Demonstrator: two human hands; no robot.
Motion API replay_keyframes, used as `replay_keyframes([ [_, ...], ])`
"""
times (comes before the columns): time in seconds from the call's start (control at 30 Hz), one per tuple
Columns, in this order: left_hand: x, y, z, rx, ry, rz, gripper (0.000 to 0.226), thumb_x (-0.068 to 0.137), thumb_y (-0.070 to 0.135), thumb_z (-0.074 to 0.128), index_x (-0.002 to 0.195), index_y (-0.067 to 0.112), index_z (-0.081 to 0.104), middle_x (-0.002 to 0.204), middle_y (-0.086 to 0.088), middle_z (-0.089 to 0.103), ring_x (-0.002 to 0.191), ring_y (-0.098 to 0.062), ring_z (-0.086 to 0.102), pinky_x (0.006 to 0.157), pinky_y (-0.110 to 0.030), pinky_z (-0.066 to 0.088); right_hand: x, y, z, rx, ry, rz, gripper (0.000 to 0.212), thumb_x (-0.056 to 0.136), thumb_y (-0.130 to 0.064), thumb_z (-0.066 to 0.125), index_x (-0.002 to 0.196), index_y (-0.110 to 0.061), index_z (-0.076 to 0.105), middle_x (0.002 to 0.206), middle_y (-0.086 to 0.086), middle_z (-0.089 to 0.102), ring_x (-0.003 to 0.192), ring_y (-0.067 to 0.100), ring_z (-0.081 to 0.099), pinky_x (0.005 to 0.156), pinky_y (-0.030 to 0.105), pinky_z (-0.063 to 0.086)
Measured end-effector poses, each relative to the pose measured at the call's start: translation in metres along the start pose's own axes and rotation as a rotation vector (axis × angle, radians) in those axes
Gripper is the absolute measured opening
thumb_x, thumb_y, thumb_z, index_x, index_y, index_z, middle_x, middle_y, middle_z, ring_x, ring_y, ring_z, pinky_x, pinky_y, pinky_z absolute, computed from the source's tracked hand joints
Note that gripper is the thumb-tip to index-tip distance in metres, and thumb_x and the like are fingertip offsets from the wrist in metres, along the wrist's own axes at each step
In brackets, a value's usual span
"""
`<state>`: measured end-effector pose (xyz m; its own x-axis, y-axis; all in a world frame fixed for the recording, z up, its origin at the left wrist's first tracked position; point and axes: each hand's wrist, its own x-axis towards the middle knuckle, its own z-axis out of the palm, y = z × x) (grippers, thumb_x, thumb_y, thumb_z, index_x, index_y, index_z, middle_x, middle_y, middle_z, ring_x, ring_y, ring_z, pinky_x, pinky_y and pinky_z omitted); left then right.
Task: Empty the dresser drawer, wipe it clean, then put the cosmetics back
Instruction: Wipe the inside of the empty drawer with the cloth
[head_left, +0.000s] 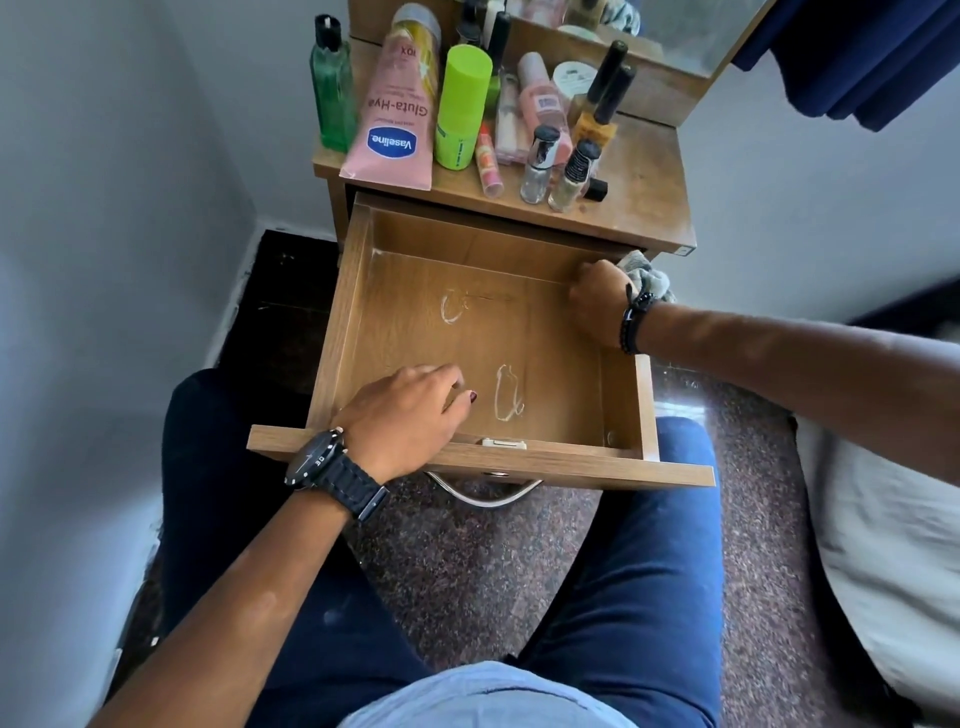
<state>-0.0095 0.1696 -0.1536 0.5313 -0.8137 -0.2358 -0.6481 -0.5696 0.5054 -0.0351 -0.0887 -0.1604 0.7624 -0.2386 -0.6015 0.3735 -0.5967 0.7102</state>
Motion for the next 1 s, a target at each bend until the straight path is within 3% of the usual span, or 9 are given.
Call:
replay_keyframes([
  [0.1,-0.001,0.0,-0.001,0.001,-0.008,-0.005,0.033,0.097,0.043,0.034,0.11,0.021,0.055,0.103,0.007,0.06,0.065,-0.006,0.054,0.052,-0.023,0.042,0.0,0.001,-0.007,0.086,-0.015,0.034,0.029,0.097,-0.016,0.04,0.113,-0.021,0.065,0.117,-0.002,0.064,0.11,0.018,0.059,0.07,0.025,0.041],
  [0.2,-0.002,0.0,-0.001,0.009,-0.013,-0.001,0.033,0.097,0.043,0.034,0.111,0.021,0.055,0.101,0.008,0.059,0.066,-0.006,0.054,0.049,-0.02,0.038,-0.008,-0.003,-0.01,0.084,-0.038,-0.015,0.028,0.096,-0.019,0.042,0.113,-0.02,0.064,0.116,-0.004,0.063,0.109,0.017,0.06,0.073,0.024,0.042],
  [0.4,-0.002,0.0,0.0,0.0,-0.018,0.024,0.033,0.097,0.042,0.032,0.11,0.021,0.055,0.097,0.008,0.058,0.075,-0.01,0.06,0.06,-0.025,0.05,-0.061,-0.027,-0.023,0.185,-0.106,-0.315,0.026,0.095,-0.026,0.049,0.115,-0.017,0.062,0.116,-0.002,0.062,0.111,0.019,0.057,0.086,0.027,0.046],
  [0.53,-0.001,0.0,0.001,0.004,-0.022,0.027,0.035,0.097,0.042,0.032,0.11,0.021,0.055,0.096,0.007,0.059,0.074,-0.011,0.06,0.058,-0.024,0.049,-0.071,-0.028,-0.027,0.443,-0.399,-0.509,0.026,0.093,-0.022,0.052,0.114,-0.012,0.063,0.108,-0.001,0.065,0.104,0.019,0.057,0.093,0.03,0.045],
  [0.6,-0.001,-0.001,0.002,0.014,-0.028,0.03,0.034,0.098,0.041,0.031,0.11,0.02,0.055,0.095,0.007,0.059,0.069,-0.01,0.059,0.052,-0.02,0.043,-0.063,-0.023,-0.029,0.543,-0.496,-0.5,0.031,0.09,-0.026,0.059,0.119,-0.017,0.063,0.118,-0.005,0.065,0.112,0.016,0.057,0.098,0.028,0.043],
  [0.67,0.0,-0.001,0.001,0.021,-0.036,0.032,0.034,0.098,0.041,0.03,0.111,0.02,0.055,0.096,0.006,0.059,0.065,-0.008,0.057,0.049,-0.018,0.041,-0.052,-0.011,-0.028,0.511,-0.445,-0.4,0.035,0.087,-0.034,0.064,0.12,-0.023,0.063,0.122,-0.01,0.063,0.115,0.014,0.056,0.098,0.026,0.041],
  [0.8,0.0,0.0,-0.001,0.014,-0.038,0.033,0.035,0.098,0.043,0.03,0.112,0.021,0.055,0.099,0.006,0.06,0.072,-0.009,0.059,0.06,-0.026,0.051,-0.016,0.016,-0.007,0.212,-0.012,-0.036,0.028,0.095,-0.022,0.044,0.117,-0.022,0.062,0.121,-0.002,0.059,0.114,0.024,0.054,0.079,0.03,0.048],
  [1.0,0.0,0.0,0.001,0.011,-0.018,0.018,0.034,0.097,0.043,0.032,0.108,0.022,0.056,0.098,0.008,0.06,0.068,-0.007,0.055,0.054,-0.022,0.043,-0.018,-0.001,-0.009,0.109,0.005,-0.107,0.031,0.098,-0.018,0.04,0.119,-0.02,0.062,0.124,0.0,0.059,0.115,0.021,0.055,0.08,0.028,0.045],
])
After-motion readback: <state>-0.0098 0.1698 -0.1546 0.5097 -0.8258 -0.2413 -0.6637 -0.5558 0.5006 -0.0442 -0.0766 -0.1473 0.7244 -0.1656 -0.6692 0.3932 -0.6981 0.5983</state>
